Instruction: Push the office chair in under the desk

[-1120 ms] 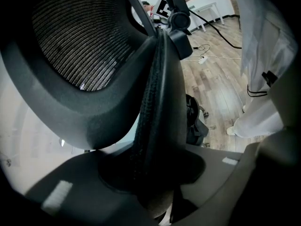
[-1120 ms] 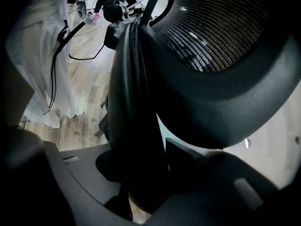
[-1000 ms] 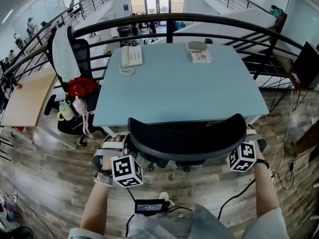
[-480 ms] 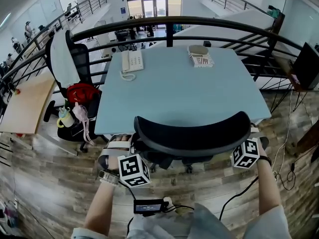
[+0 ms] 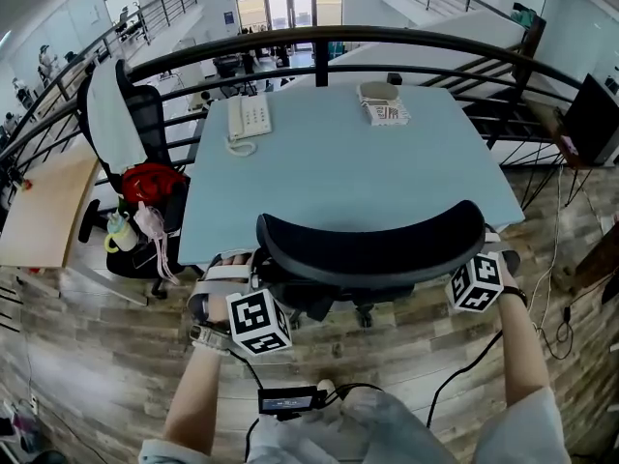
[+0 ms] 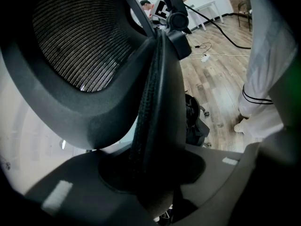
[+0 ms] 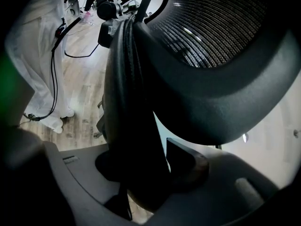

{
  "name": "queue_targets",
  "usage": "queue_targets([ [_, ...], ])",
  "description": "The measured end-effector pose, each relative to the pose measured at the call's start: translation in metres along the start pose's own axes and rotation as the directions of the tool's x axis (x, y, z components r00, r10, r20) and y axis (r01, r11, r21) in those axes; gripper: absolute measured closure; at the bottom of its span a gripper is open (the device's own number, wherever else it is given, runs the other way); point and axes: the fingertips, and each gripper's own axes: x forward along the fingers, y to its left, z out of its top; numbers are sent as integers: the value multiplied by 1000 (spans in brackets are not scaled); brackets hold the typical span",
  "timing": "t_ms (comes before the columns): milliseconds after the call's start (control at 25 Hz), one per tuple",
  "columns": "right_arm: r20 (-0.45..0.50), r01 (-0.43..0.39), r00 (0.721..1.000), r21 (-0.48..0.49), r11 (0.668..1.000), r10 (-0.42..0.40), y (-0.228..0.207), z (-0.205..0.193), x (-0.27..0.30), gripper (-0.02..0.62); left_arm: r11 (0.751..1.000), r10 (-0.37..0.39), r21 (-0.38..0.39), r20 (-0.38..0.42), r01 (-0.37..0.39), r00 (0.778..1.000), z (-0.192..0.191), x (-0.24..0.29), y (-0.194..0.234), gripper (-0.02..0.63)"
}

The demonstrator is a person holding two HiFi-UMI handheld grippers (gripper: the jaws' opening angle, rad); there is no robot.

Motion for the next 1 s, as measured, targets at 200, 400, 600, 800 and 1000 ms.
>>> queue_targets([
  [200, 4, 5, 1000, -6, 1000, -5, -6, 1, 5, 396, 1000, 0, -2, -2, 0, 1000, -1, 5, 5, 454],
  [400, 27, 2, 1000, -13, 1000, -2, -6, 0, 12, 391, 1000, 0, -5, -4, 0, 1000, -1, 10, 7, 454],
  [600, 41, 16, 999, -16, 1000, -15, -11, -1, 15, 385, 1000, 2, -9, -11, -2, 1000, 1, 11, 9, 454],
  [800, 48, 13, 999, -24, 1000, -12, -11, -2, 18, 385, 1000, 5, -19, -21, -5, 1000, 1, 13, 6, 453],
  [1000, 57, 29, 998, -20, 999, -28, -17, -2, 19, 385, 1000, 5, -27, -27, -6, 1000, 2, 17, 10, 453],
])
